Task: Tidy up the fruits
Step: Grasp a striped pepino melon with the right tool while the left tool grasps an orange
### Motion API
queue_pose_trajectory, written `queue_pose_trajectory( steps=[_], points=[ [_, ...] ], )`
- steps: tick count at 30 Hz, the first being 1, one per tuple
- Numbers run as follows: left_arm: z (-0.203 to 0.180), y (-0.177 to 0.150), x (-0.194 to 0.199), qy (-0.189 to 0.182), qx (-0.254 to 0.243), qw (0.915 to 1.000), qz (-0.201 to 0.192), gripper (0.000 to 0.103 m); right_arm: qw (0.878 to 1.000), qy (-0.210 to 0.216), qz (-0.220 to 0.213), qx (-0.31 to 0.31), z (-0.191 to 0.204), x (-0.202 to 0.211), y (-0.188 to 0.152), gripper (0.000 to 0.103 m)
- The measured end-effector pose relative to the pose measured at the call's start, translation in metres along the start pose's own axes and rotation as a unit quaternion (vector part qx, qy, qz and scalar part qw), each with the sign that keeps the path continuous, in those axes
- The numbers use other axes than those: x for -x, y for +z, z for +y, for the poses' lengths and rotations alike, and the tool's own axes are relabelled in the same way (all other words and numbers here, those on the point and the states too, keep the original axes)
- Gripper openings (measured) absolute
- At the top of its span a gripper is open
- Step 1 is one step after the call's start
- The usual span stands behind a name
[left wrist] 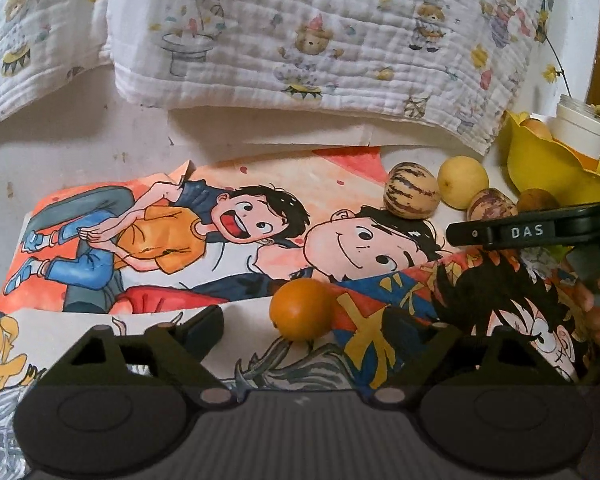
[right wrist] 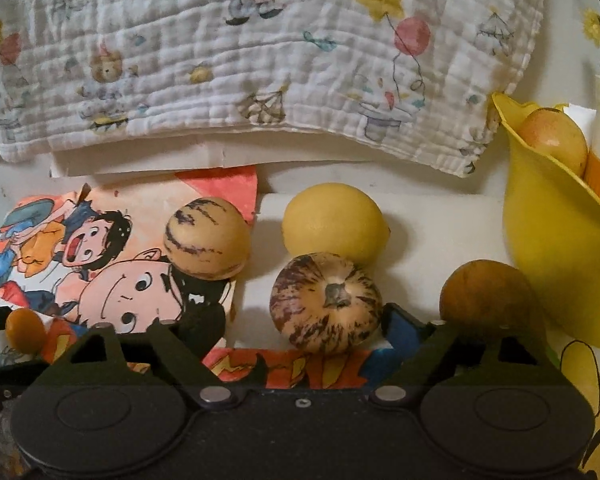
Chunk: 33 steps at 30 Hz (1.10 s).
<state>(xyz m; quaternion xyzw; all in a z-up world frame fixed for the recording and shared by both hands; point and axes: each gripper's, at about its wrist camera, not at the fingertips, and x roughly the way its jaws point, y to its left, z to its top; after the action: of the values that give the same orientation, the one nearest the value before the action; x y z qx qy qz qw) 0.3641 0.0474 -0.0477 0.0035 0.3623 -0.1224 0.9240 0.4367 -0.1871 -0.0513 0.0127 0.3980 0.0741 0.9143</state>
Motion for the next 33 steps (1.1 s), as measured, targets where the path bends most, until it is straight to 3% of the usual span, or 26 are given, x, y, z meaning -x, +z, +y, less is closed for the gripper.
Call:
queue_pose_trajectory(
  steps=[5,12,16,21,33],
  points=[
    [0.0,0.001,-0.001,-0.001,0.003,1.0,-0.008,0.073,1.0,-0.002,-0.009,-0.009,-0.001,-0.004,0.004,0.074],
    [-0.002,0.001,-0.002,-0.002,0.01,0.9998,-0.018,0.044,1.0,-0.01,-0.014,0.011,0.005,-0.003,0.002,0.055],
    [-0.002,0.001,-0.001,0.004,0.008,0.9998,-0.02,0.038,1.0,-0.008,-0.015,0.018,0.007,-0.002,0.001,0.054],
    [0.002,0.002,0.001,-0.01,0.014,0.9998,-0.014,0.038,0.999,-0.001,-0.02,0.041,0.012,0.001,-0.001,0.054],
    [-0.021,0.003,0.024,-0.013,-0.008,0.9995,-0.028,0.038,0.997,0.053,-0.056,0.03,0.01,0.037,-0.003,0.053]
  ],
)
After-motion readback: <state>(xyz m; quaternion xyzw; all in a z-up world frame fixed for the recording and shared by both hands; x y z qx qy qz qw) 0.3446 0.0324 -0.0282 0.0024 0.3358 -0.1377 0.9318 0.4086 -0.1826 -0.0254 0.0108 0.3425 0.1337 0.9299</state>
